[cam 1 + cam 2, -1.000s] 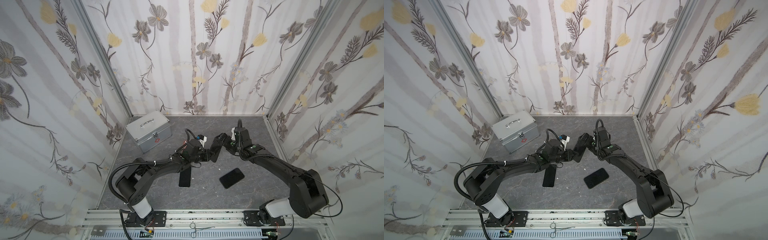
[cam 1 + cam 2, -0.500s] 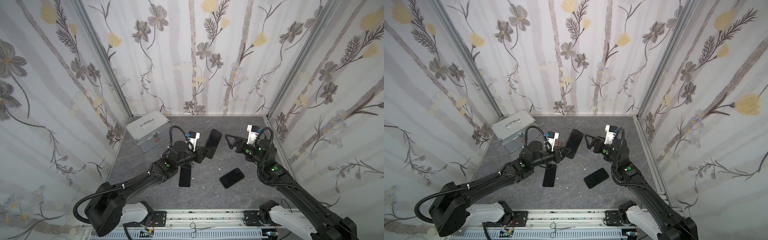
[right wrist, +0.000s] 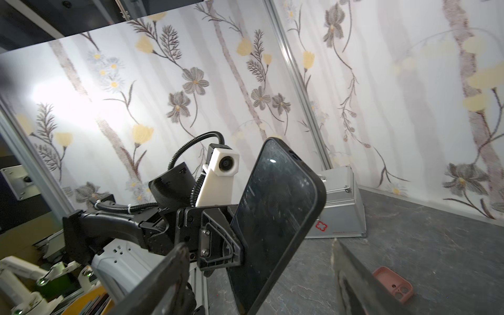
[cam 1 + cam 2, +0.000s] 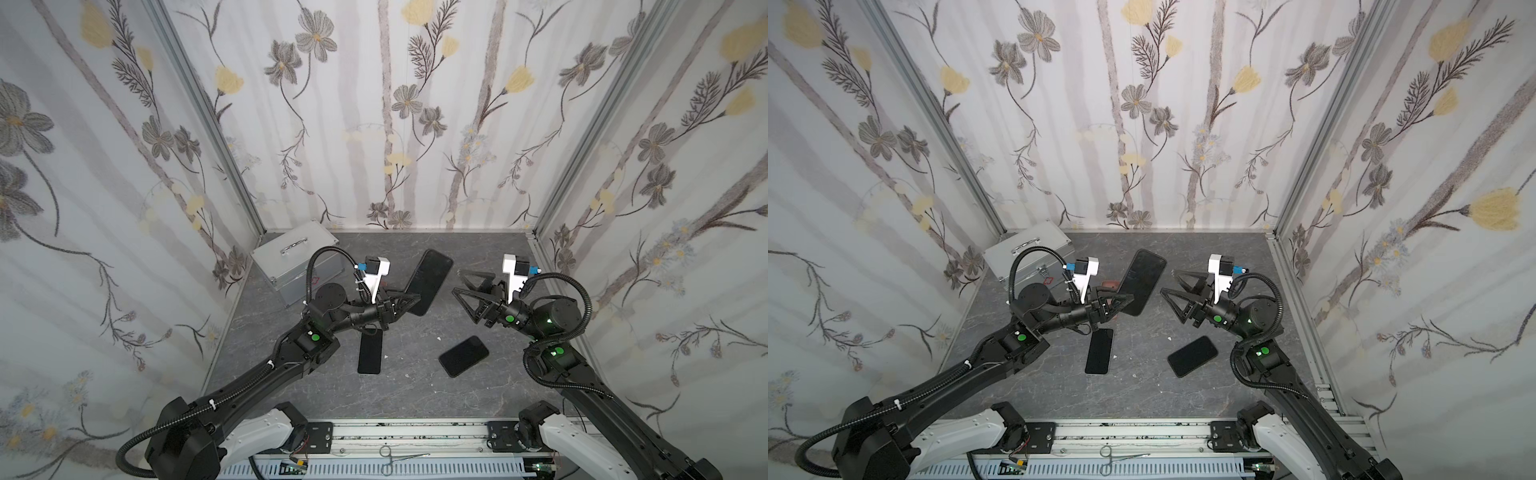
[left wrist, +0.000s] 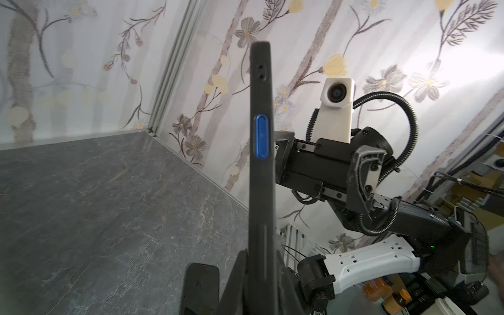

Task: Take the phone out of the phone case
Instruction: Pass the phone.

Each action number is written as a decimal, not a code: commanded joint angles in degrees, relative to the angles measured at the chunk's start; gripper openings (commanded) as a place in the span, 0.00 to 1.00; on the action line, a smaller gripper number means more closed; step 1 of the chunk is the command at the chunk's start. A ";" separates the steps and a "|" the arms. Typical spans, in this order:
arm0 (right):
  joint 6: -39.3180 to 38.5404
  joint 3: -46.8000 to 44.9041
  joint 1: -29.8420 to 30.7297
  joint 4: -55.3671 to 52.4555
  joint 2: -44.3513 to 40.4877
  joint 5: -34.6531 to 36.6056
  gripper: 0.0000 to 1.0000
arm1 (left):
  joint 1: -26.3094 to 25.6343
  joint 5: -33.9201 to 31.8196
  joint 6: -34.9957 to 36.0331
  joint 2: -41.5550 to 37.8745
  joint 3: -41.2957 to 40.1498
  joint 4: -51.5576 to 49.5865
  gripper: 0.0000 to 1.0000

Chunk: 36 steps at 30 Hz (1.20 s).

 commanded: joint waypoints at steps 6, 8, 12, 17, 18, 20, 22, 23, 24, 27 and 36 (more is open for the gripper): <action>2.71 -1.20 6.06 12.38 4.61 -3.32 0.71 | -2.70 0.36 -2.21 -1.73 1.64 11.13 0.00; 4.50 -1.73 6.58 15.84 5.85 -3.52 0.67 | -2.95 0.33 -2.50 -1.90 1.87 11.91 0.00; 6.39 -1.28 7.58 20.39 7.83 -5.33 0.57 | -3.43 0.66 -2.59 -2.25 2.24 12.61 0.00; 7.58 -0.62 8.47 24.63 9.70 -8.15 0.42 | -3.63 -0.24 -2.88 -2.83 2.15 13.26 0.00; 7.67 -0.32 8.71 24.75 9.91 -8.51 0.41 | -3.68 0.02 -2.90 -2.72 2.23 13.35 0.00; 7.63 0.23 9.21 24.72 10.53 -9.23 0.40 | -3.85 0.40 -3.36 -2.48 2.45 13.53 0.00; 7.35 0.83 9.68 24.64 11.19 -9.83 0.40 | -4.10 0.49 -3.43 -2.43 2.46 13.75 0.00; 7.29 1.05 9.77 24.66 11.54 -10.17 0.39 | -4.35 0.49 -3.27 -2.43 2.46 13.80 0.00; 7.25 1.26 9.86 24.76 11.88 -10.35 0.38 | -4.23 0.38 -3.27 -2.39 2.46 13.88 0.00; 7.46 2.06 10.39 24.91 12.95 -11.57 0.33 | -4.31 0.31 -3.39 -2.17 2.54 14.11 0.00; 7.24 3.27 11.69 24.88 14.26 -14.09 0.20 | -4.48 0.74 -3.74 -1.91 2.53 14.32 0.00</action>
